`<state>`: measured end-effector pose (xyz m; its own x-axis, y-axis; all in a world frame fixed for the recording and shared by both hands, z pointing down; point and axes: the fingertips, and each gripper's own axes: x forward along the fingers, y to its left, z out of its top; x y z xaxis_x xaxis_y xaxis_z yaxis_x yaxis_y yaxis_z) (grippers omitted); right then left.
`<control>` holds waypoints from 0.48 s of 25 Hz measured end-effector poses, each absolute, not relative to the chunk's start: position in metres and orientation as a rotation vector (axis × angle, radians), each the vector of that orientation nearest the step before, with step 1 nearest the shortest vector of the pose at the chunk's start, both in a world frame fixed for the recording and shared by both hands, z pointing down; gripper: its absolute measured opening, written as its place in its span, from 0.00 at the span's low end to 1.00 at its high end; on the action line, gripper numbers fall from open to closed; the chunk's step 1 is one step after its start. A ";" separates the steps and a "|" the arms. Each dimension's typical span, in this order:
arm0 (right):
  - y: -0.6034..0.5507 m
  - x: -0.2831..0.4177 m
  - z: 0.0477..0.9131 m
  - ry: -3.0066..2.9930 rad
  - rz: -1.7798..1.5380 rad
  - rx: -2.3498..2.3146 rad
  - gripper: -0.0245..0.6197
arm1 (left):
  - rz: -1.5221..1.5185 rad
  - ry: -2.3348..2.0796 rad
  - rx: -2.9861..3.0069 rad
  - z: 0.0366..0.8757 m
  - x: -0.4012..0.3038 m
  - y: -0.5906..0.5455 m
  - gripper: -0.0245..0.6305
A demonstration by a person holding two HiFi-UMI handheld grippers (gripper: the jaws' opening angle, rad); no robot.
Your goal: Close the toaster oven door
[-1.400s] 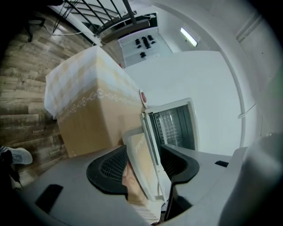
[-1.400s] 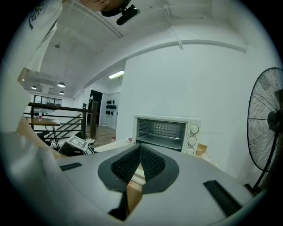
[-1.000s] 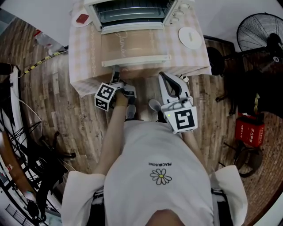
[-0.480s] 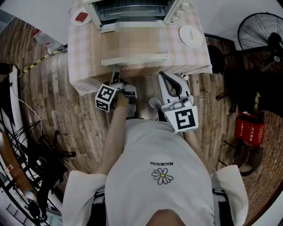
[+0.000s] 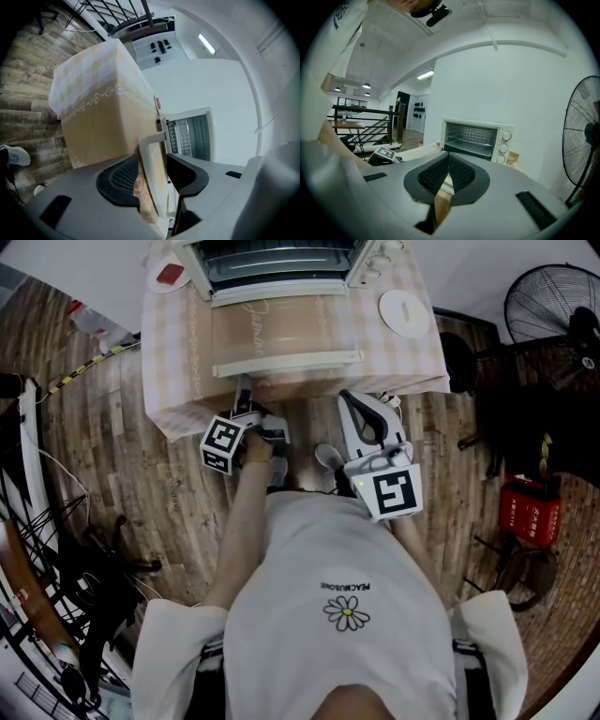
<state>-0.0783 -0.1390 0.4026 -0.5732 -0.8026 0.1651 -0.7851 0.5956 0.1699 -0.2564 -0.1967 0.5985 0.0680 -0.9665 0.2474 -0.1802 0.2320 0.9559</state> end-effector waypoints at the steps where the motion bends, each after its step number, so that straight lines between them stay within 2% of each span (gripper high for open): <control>1: -0.139 -0.078 0.403 -2.599 -0.112 1.312 0.05 | -0.875 -1.370 1.188 0.599 -0.256 -0.197 0.33; 4: -0.138 -0.078 0.402 -2.600 -0.109 1.308 0.05 | -0.828 -1.372 1.160 0.605 -0.255 -0.197 0.31; 5: -0.138 -0.078 0.402 -2.602 -0.110 1.306 0.05 | -0.801 -1.370 1.138 0.608 -0.255 -0.197 0.23; 6: -0.138 -0.079 0.402 -2.603 -0.112 1.304 0.05 | -0.785 -1.365 1.117 0.610 -0.255 -0.198 0.19; 12: -0.135 -0.078 0.404 -2.596 -0.114 1.306 0.05 | -0.818 -1.348 1.086 0.607 -0.257 -0.206 0.20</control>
<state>-0.0778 -0.1347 0.4036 -0.5753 -0.7997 0.1719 -0.7816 0.5994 0.1727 -0.2568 -0.2063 0.6069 0.0929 -0.9363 0.3387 -0.1319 0.3256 0.9363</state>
